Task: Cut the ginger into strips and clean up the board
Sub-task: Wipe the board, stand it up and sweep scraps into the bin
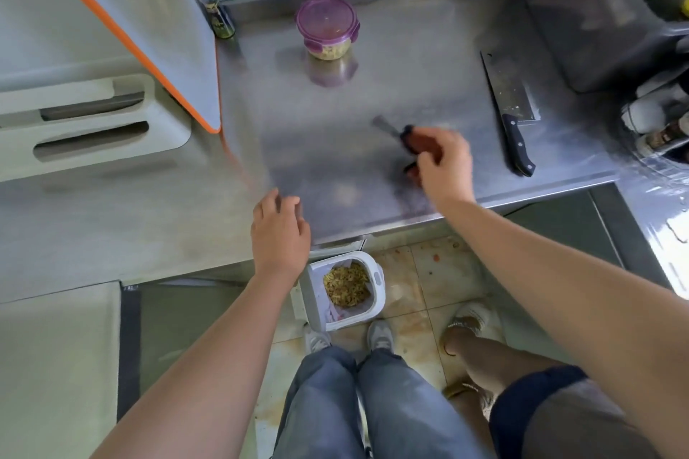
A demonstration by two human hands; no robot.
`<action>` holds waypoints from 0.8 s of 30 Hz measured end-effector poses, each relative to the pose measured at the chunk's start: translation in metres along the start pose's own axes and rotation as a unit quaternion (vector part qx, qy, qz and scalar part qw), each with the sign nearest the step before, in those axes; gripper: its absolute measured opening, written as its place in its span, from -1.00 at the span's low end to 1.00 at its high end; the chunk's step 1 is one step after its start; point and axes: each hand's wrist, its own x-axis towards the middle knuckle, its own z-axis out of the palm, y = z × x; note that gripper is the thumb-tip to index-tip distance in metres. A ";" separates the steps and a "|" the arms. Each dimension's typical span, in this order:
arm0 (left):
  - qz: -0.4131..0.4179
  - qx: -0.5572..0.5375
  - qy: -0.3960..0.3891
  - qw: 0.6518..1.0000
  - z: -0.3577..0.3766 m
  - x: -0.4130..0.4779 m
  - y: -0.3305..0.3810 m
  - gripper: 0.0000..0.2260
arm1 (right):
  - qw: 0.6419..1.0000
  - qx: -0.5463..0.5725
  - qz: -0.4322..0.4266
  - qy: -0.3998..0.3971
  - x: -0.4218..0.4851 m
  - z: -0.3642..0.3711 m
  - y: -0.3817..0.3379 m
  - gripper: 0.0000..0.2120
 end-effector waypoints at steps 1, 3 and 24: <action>0.003 0.001 -0.004 1.000 0.002 0.002 0.003 -0.71 | 0.998 -0.054 0.019 0.042 0.011 -0.011 0.013 -0.54; 0.007 0.004 -0.015 1.000 0.006 0.005 0.010 -0.69 | 0.987 -0.124 0.085 0.063 0.028 -0.029 0.040 -0.51; 0.003 0.016 0.001 1.000 0.018 0.051 0.043 -0.67 | 0.984 -0.126 0.115 0.057 0.080 -0.021 0.048 -0.50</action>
